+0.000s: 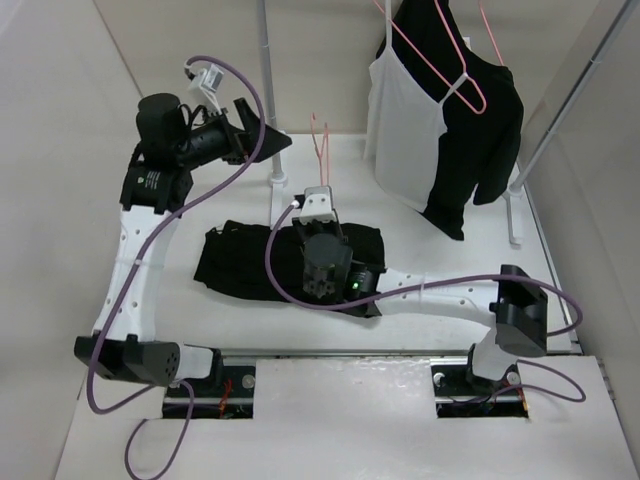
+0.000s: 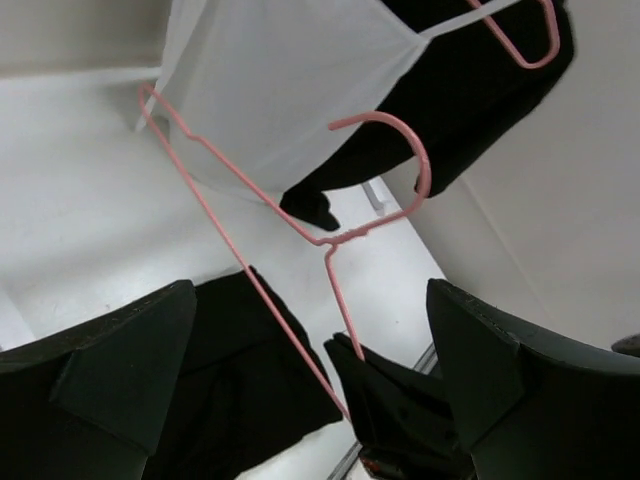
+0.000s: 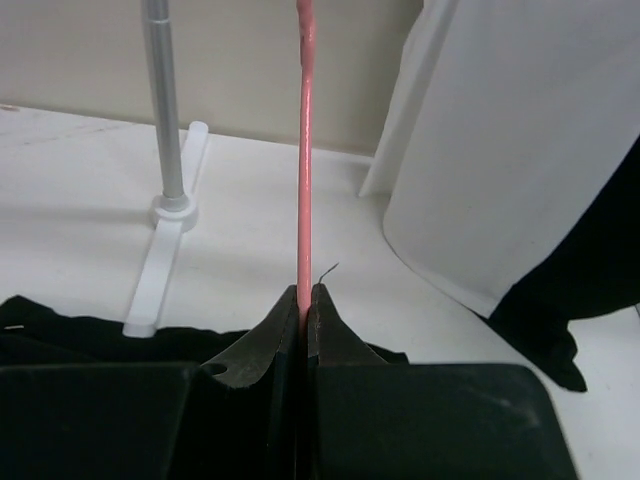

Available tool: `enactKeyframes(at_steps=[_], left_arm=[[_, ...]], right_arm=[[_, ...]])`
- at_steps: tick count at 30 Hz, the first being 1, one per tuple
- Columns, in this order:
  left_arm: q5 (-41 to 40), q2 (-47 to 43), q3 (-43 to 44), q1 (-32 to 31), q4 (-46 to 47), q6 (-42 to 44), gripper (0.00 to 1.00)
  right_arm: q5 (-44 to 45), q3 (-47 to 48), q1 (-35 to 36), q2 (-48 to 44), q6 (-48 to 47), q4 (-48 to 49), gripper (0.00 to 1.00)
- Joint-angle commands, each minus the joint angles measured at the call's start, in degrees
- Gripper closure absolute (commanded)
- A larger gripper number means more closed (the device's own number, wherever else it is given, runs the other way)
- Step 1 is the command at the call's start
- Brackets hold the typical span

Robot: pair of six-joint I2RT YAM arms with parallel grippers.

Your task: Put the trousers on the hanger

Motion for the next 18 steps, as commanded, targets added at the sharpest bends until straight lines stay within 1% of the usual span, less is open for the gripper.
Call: enactKeyframes(at_steps=[1, 4, 5, 7, 9, 13, 16, 18], left_arm=[[-4.3, 1.0, 5.4, -2.7, -2.5, 0.8, 0.00], [-8.4, 4.0, 10.6, -5.1, -6.3, 4.3, 0.00], [-9.0, 5.5, 12.7, -5.8, -7.7, 4.8, 0.00], [-9.5, 6.7, 13.9, -6.4, -8.2, 5.5, 0.00], [-8.9, 7.6, 14.5, -6.4, -8.2, 5.5, 0.00], [-8.9, 8.2, 13.7, -9.3, -8.2, 6.9, 0.00], [-13.4, 8.7, 12.2, -10.9, -10.4, 8.0, 0.00], [-17.6, 9.4, 11.6, -10.9, -12.5, 9.8, 0.06]], right_arm=[[4.6, 0.9, 0.6, 0.0, 1.2, 1.7, 1.00], [4.6, 1.4, 0.6, 2.2, 1.2, 0.2, 1.00], [4.6, 2.0, 1.2, 2.2, 1.2, -0.3, 1.00], [5.1, 2.0, 1.7, 3.0, 1.2, -0.3, 1.00], [5.8, 2.5, 2.2, 5.1, 1.2, -1.0, 1.00], [6.4, 2.5, 3.4, 7.2, 1.2, -1.0, 1.00], [6.9, 3.0, 3.4, 7.7, 1.2, -1.0, 1.00], [6.9, 3.0, 3.4, 7.7, 1.2, -1.0, 1.00]])
